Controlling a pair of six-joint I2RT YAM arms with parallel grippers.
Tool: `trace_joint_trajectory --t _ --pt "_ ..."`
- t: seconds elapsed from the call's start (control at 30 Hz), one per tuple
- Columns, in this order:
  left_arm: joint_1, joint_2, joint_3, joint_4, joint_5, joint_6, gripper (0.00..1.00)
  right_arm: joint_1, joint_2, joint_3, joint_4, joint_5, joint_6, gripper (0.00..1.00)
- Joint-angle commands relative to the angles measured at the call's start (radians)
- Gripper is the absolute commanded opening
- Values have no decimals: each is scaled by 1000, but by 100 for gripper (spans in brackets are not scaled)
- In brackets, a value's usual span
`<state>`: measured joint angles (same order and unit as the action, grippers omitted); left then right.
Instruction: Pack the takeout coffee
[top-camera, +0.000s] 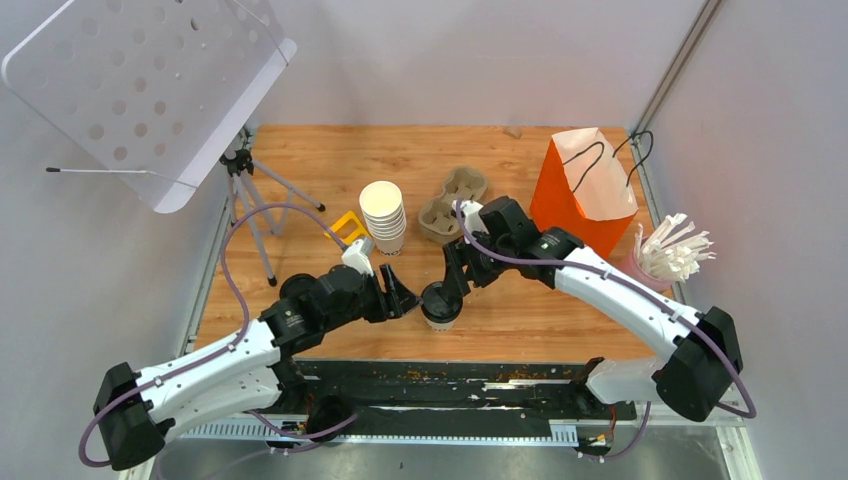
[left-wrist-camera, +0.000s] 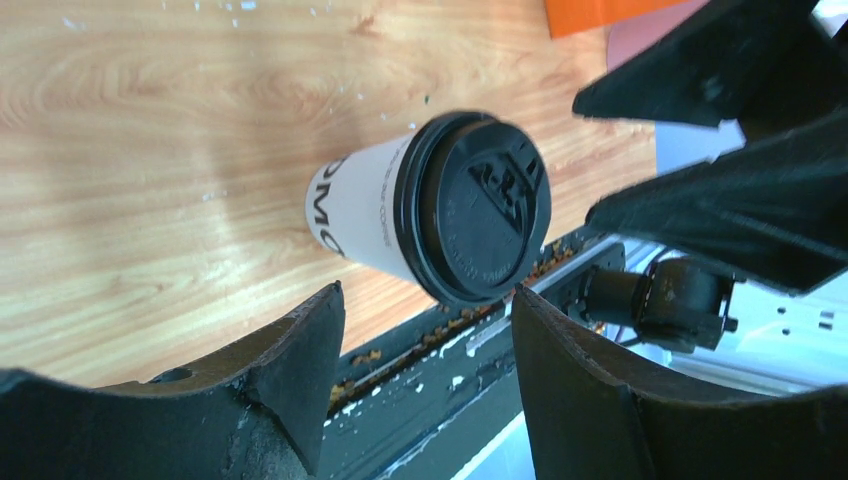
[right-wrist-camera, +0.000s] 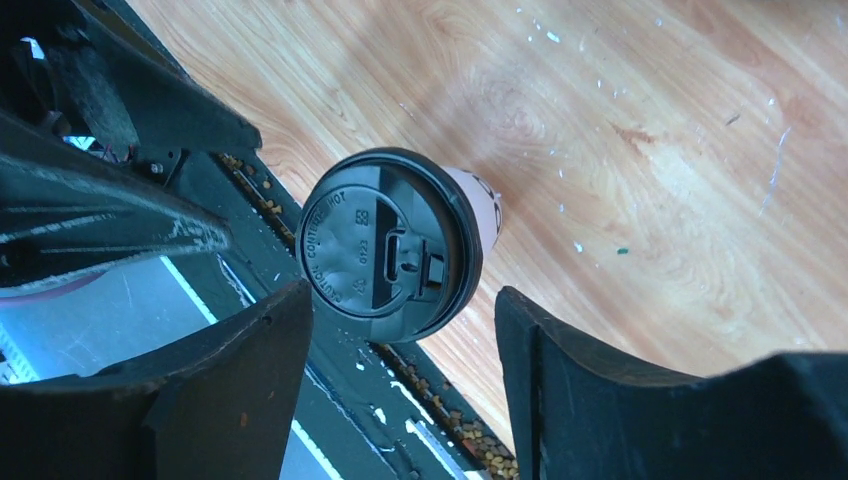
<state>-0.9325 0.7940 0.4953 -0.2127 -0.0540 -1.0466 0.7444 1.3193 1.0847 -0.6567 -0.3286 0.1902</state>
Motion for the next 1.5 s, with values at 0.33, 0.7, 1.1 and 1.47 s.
trace_joint_trajectory --t 0.33,0.7,1.1,1.47 --pt "53 173 79 101 24 101 67 -19 -77 -146 152 13 168 57" --pt "60 225 58 130 63 109 50 -49 -34 -200 196 -35 150 34" --pt "59 310 14 1 74 94 40 -70 -69 -351 265 -23 149 29" --pt "59 365 -91 -57 76 39 34 -132 -92 -460 321 -73 122 29"
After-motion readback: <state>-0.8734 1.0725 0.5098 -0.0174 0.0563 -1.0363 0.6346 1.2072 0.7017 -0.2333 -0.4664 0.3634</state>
